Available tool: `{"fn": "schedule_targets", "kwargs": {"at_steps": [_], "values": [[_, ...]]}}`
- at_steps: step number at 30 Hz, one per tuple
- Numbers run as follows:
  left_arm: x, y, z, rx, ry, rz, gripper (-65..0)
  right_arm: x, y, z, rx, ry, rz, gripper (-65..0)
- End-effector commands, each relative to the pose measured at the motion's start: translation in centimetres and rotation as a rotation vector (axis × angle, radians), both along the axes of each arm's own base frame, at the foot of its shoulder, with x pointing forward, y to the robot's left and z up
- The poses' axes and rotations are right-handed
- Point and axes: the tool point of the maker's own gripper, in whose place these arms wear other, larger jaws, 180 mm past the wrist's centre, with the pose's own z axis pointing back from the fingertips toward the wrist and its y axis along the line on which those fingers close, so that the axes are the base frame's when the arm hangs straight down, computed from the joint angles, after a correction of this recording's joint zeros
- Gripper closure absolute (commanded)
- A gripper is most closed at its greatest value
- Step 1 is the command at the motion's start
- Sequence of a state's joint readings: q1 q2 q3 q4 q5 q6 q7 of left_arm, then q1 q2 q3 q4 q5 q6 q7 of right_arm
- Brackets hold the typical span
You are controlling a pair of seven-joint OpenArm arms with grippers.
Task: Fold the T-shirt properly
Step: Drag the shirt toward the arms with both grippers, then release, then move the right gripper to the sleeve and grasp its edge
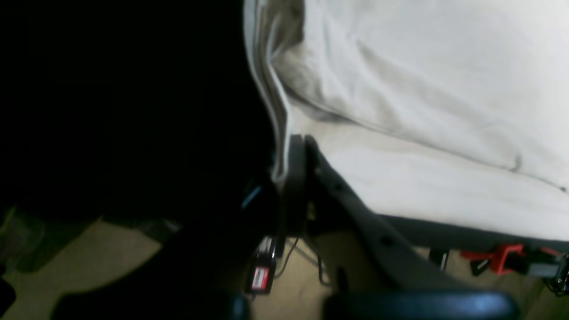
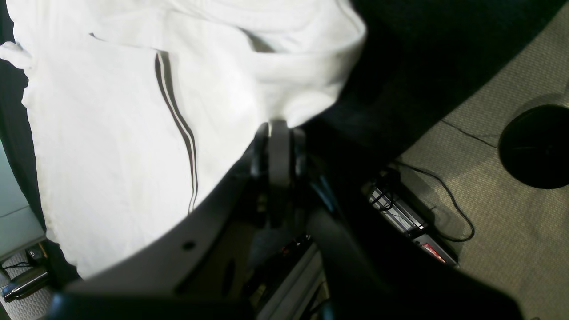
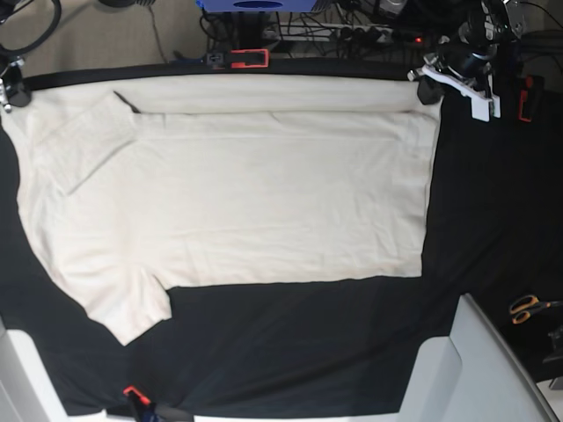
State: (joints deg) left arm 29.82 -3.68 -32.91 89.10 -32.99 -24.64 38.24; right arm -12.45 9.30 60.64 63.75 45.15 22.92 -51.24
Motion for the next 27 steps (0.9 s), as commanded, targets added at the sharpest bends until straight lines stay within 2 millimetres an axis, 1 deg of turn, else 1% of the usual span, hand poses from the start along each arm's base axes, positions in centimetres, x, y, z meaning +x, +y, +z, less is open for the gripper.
{"fn": "schedule_targets", "kwargs": {"at_steps": [1, 2, 3, 5, 6, 8, 9, 11, 13, 16, 18, 19, 21, 24, 27], "values": [[0.3, 0.6, 0.6, 0.017, -0.022, 0.003, 0.0, 0.4, -1.6, 1.1, -0.044, -0.025, -0.004, -1.1], [-0.1, 0.7, 0.5, 0.017, -0.014, 0.004, 0.0, 0.4, -1.6, 1.1, -0.043, -0.024, -0.005, -2.3], [-0.3, 0.8, 0.5, 0.021, -0.011, 0.006, 0.0, 0.3, -1.6, 1.2, -0.043, -0.024, -0.007, -5.0], [-0.5, 0.9, 0.5, 0.022, -0.006, 0.010, 0.0, 0.1, -1.5, 1.1, -0.039, -0.020, -0.009, -12.9], [-0.5, 0.9, 0.5, 0.022, -0.008, 0.011, 0.0, 0.1, -1.5, 1.0, -0.038, -0.019, -0.008, -18.5], [-0.6, 0.9, 0.4, 0.021, -0.005, 0.011, -9.5, -0.2, -1.1, 0.9, -0.022, -0.007, 0.001, -27.0], [-0.6, 0.9, 0.4, 0.021, -0.004, 0.011, -13.7, -0.3, -0.9, 0.8, -0.012, -0.002, 0.005, -29.4], [-0.9, 1.3, 0.4, 0.032, 0.003, 0.014, -19.1, -0.5, -0.7, 0.7, -0.002, 0.005, 0.010, -29.9], [-1.6, 2.5, 0.1, 0.072, 0.026, 0.029, -21.2, -1.1, -0.7, 0.5, -0.003, 0.017, 0.008, -30.5], [-3.2, 3.9, -0.6, 0.111, 0.074, 0.060, -21.4, -1.8, -0.7, 0.4, -0.004, 0.029, 0.013, -30.8], [-3.9, 5.5, -0.3, 0.141, 0.080, 0.102, -21.4, -2.3, -0.8, 0.3, -0.007, 0.040, 0.013, -30.8], [-4.3, 6.0, -0.2, 0.145, 0.082, 0.123, -21.4, -2.4, -0.9, 0.3, -0.009, 0.042, 0.014, -30.8], [-4.9, 7.1, 0.1, 0.162, 0.086, 0.157, -21.4, -3.3, -0.9, 0.2, -0.009, 0.060, 0.014, -30.8], [-5.5, 8.3, 0.4, 0.179, 0.087, 0.191, -21.4, -3.8, -0.9, 0.1, -0.010, 0.067, 0.006, -30.8], [-6.1, 10.2, 1.3, 0.212, 0.077, 0.243, -21.4, -6.0, -3.5, 1.0, -0.040, 0.059, -0.110, -30.8]]}}
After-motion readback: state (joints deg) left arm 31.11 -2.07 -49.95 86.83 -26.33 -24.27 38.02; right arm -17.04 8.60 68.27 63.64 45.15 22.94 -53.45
